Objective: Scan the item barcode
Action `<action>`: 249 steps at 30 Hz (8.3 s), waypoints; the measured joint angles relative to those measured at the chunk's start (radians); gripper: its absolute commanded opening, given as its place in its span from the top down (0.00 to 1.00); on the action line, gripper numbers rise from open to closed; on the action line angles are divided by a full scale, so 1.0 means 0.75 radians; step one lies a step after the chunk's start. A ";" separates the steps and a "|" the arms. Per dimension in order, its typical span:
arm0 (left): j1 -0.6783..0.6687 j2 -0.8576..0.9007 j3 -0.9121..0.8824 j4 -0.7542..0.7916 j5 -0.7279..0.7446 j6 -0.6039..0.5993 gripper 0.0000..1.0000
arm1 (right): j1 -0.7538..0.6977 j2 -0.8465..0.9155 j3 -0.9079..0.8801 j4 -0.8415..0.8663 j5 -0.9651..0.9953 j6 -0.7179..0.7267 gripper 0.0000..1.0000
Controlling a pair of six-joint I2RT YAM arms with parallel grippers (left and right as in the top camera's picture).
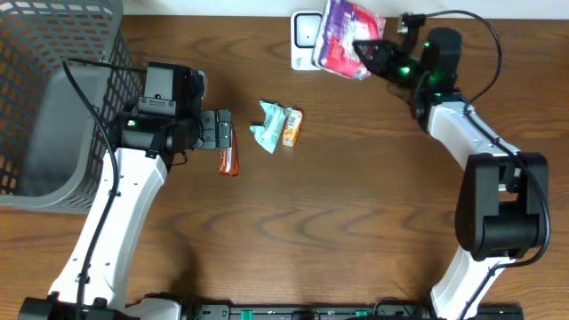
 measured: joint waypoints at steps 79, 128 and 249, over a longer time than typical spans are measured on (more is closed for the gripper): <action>0.000 0.000 0.000 0.000 0.000 0.000 0.02 | -0.583 -0.499 0.156 -0.892 -0.275 -0.291 0.11; 0.000 0.000 0.000 0.000 0.000 0.000 0.02 | 0.267 -0.164 0.089 -1.245 0.612 -0.348 0.39; 0.000 0.000 0.000 0.000 0.000 0.000 0.02 | 0.116 0.153 0.135 -1.306 0.304 -0.824 0.99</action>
